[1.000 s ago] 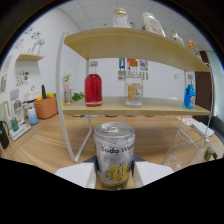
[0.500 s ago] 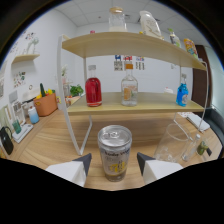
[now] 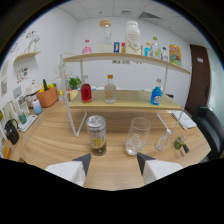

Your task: Make me a cup of Mojito.

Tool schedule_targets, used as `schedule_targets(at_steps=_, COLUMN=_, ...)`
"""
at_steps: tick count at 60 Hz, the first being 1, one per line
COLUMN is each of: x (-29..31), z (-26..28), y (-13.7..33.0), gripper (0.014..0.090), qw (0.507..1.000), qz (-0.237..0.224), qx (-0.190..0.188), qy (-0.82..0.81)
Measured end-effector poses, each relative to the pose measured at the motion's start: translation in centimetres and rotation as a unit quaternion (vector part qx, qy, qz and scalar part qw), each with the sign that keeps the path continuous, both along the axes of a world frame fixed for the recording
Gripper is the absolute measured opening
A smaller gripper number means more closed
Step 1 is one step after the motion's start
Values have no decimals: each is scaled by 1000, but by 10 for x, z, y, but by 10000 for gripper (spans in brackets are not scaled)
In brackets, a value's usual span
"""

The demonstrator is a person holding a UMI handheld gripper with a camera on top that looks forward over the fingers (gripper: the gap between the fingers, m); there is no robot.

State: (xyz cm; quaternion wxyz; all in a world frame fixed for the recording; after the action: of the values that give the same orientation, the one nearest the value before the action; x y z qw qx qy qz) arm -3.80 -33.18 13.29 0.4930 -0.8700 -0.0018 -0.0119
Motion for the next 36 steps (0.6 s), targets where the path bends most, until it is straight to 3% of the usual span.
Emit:
schedule_targets(at_steps=18, x=56, z=8, y=-27, gripper=854, qw=1000, qz=-6, qx=-16, qy=-5)
schedule_targets(at_steps=36, x=70, z=8, y=-37, gripper=847, qw=1000, qz=13, qx=-22, qy=8)
